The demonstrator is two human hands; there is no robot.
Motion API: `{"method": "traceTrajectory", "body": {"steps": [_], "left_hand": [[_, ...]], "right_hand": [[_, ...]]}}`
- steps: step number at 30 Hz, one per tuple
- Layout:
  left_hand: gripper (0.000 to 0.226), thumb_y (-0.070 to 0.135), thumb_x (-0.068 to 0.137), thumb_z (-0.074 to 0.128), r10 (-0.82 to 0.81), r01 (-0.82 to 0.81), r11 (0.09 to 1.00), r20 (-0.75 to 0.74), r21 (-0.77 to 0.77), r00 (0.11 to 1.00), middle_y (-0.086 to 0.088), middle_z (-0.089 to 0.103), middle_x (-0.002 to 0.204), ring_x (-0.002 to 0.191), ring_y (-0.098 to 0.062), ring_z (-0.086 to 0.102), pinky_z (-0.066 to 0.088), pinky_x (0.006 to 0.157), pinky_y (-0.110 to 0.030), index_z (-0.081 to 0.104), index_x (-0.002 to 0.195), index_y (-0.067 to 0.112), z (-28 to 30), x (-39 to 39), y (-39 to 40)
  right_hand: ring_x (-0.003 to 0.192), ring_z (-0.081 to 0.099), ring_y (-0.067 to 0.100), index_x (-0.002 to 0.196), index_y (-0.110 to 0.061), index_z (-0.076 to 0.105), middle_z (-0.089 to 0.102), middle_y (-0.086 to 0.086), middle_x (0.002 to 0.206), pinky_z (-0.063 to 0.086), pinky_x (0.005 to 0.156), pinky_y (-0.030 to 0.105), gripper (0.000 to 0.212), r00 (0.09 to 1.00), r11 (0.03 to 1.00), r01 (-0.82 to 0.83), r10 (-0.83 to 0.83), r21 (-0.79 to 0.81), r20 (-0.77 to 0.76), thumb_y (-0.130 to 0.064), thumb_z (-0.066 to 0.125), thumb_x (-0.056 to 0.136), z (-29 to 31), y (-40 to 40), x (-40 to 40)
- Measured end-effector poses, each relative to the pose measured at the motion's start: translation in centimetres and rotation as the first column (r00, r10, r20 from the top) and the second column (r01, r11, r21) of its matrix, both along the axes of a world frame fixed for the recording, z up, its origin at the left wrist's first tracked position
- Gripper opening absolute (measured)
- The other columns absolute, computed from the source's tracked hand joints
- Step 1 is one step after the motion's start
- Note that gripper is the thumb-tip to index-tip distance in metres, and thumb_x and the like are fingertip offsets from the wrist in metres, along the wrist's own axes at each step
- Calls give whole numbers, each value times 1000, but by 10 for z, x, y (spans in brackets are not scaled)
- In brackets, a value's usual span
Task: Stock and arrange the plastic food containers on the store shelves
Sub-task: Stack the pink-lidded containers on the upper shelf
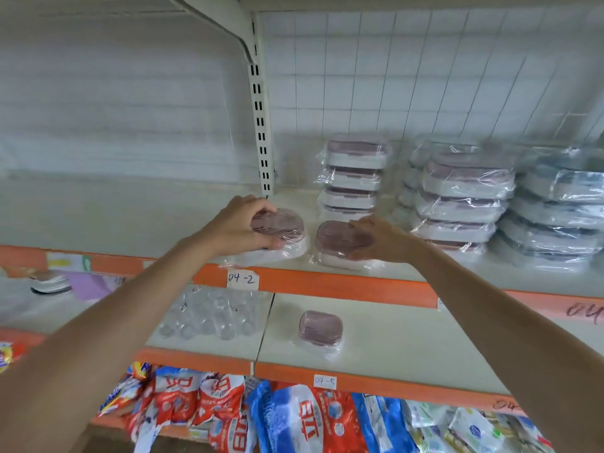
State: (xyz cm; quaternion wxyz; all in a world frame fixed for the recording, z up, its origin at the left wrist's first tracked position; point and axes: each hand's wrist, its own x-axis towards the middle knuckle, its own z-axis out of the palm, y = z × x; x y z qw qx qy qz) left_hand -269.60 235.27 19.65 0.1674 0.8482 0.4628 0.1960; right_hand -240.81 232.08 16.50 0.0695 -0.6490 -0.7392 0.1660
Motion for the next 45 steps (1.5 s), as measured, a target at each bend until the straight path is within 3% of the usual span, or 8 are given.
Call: {"method": "traceTrajectory", "body": {"steps": [9,13,18,21,23,30,36,45], "left_hand": [[64,50,67,78,-21,15,997,70,82,997,16,44,107,105,-7,39,32,83,-23,51,118,22,-8,56,20],[72,49,63,82,-104,95,991,95,95,990,11,46,112,109,-8,42,34,88,-21,52,121,18,-3,95,34],[73,45,64,83,-297,294,954,-67,-61,952,2,56,121,115,-18,49,39,103,-36,55,126,18,-5,125,48],[85,46,67,81,-278,253,954,-155,-163,948,-4,27,147,139,-24,23,20,117,-40,40,140,32,-8,110,62],[93,42,70,80,-245,210,950,-136,-233,960,-6,19,148,139,-22,21,19,112,-26,26,146,41,-15,97,62],[99,26,62,87,-118,131,982,97,-139,988,-5,51,126,88,-10,56,41,72,-17,30,143,21,-31,97,51],[96,30,67,84,-3,45,971,177,-235,984,-2,55,112,100,-18,54,38,81,-23,27,144,21,-43,104,50],[71,41,77,74,-10,-6,993,-131,-122,991,-11,54,125,104,-25,56,46,82,-34,36,128,7,-34,101,38]], "right_hand": [[136,34,23,151,-16,15,32,5,151,26,109,29,99,994,994,-103,103,31,-23,-37,76,76,6,20,5],[144,14,23,150,-18,-8,4,3,159,21,112,31,110,985,993,-109,115,54,-129,-16,75,78,37,18,9],[140,21,30,147,-10,22,21,11,152,26,110,36,76,978,989,-147,141,27,156,-17,64,84,43,16,11],[136,27,29,146,-6,23,28,13,149,25,109,34,73,978,991,-120,108,60,179,-21,63,87,31,15,12],[131,33,29,142,-4,29,35,14,143,27,105,33,69,982,989,-111,94,95,163,-21,66,85,30,17,12],[127,40,26,141,-12,34,42,6,139,37,102,41,71,972,986,-86,52,141,231,-26,71,81,28,21,8],[132,27,19,140,-17,36,31,-1,142,43,98,41,68,958,975,-30,-35,222,285,-26,71,81,27,18,6],[124,32,20,138,-20,39,33,2,135,34,101,35,59,907,945,-94,-48,314,418,-25,63,85,35,2,-6]]}}
